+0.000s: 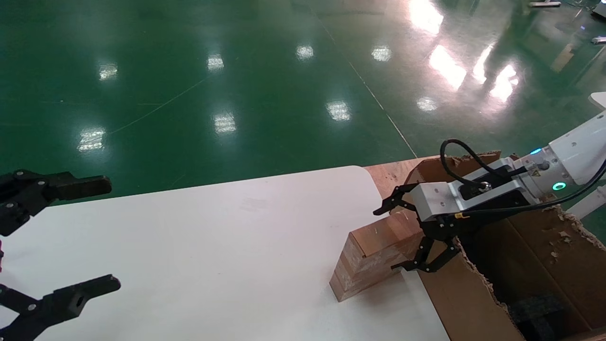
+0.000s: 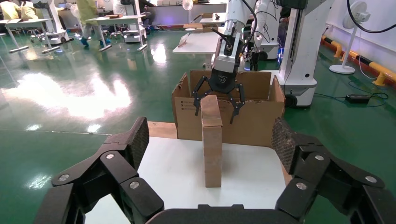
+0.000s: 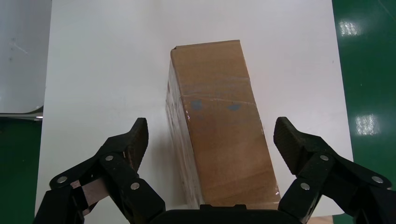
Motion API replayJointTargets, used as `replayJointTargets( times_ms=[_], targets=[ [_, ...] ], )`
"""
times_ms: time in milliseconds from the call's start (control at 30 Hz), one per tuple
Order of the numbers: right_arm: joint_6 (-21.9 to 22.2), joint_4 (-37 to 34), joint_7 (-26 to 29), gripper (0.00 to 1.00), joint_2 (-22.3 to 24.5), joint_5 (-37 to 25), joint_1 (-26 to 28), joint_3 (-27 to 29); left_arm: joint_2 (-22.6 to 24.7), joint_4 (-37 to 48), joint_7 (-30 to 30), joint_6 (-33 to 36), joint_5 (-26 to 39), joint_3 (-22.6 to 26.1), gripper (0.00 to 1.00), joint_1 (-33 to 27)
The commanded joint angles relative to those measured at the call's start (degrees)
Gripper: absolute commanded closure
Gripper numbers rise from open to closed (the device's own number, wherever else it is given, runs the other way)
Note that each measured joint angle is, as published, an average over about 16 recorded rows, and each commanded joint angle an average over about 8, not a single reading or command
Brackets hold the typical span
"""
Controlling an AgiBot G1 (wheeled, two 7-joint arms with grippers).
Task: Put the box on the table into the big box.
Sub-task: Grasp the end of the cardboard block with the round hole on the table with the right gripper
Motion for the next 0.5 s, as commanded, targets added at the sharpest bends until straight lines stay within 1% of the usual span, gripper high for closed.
replayJointTargets(
  times_ms=[33,500],
  targets=[
    [0.0,0.1,0.0,1.0,0.0,-0.1,0.0,0.1,0.0,0.0,0.0,0.0,0.0,0.0,1.0,0.0],
    [0.0,0.3,-0.1,1.0,0.0,-0.3,0.1,0.2,0.0,0.0,0.0,0.0,0.0,0.0,1.0,0.0]
  ],
)
